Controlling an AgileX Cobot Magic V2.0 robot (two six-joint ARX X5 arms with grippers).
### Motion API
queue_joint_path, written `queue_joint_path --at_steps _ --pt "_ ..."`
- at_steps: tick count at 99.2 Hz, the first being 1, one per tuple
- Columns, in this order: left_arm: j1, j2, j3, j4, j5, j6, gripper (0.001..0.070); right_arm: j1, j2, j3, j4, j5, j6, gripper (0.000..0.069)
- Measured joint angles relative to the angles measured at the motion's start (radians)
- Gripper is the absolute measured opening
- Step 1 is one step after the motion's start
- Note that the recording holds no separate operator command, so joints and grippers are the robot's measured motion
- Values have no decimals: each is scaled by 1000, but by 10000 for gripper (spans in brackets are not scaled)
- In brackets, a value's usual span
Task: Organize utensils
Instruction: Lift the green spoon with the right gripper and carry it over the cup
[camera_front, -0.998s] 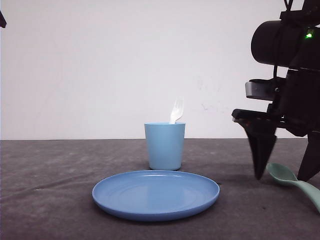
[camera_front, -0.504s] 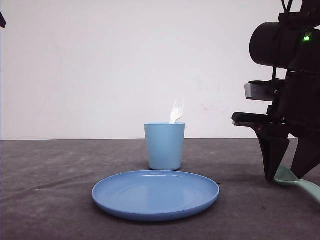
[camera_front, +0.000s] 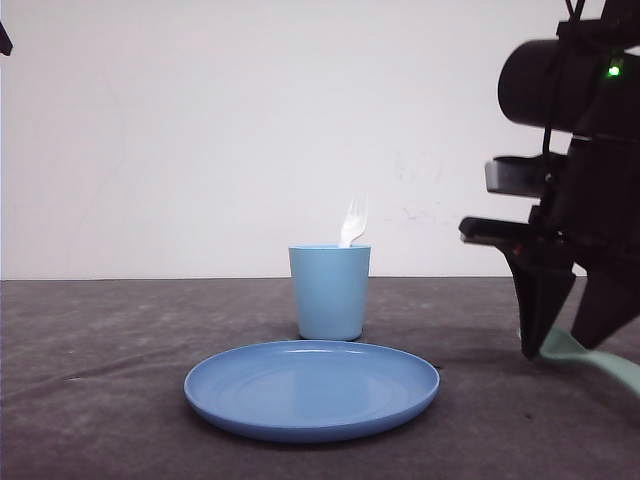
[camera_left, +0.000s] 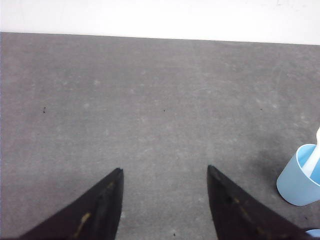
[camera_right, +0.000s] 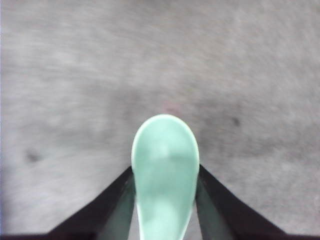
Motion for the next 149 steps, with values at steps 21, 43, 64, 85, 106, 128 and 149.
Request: queue_joint_path --at_steps 21,43,64,85,106,128,149 --pt "0 0 0 1 0 0 318 47 -80 55 51 0 -61 184" --pt "0 0 0 1 0 0 318 108 -98 111 167 -10 -132 184" --pt "0 0 0 2 0 0 318 167 -98 117 415 -35 -190 184" --pt "0 0 0 0 0 0 318 200 -97 117 671 -35 -242 184" --pt "0 0 0 -1 0 0 318 209 -39 121 835 -34 -296 184" --pt "0 0 0 -1 0 0 318 209 66 121 1001 -34 -355 184" --pt "0 0 0 -2 0 0 318 209 155 121 1107 -34 -395 184"
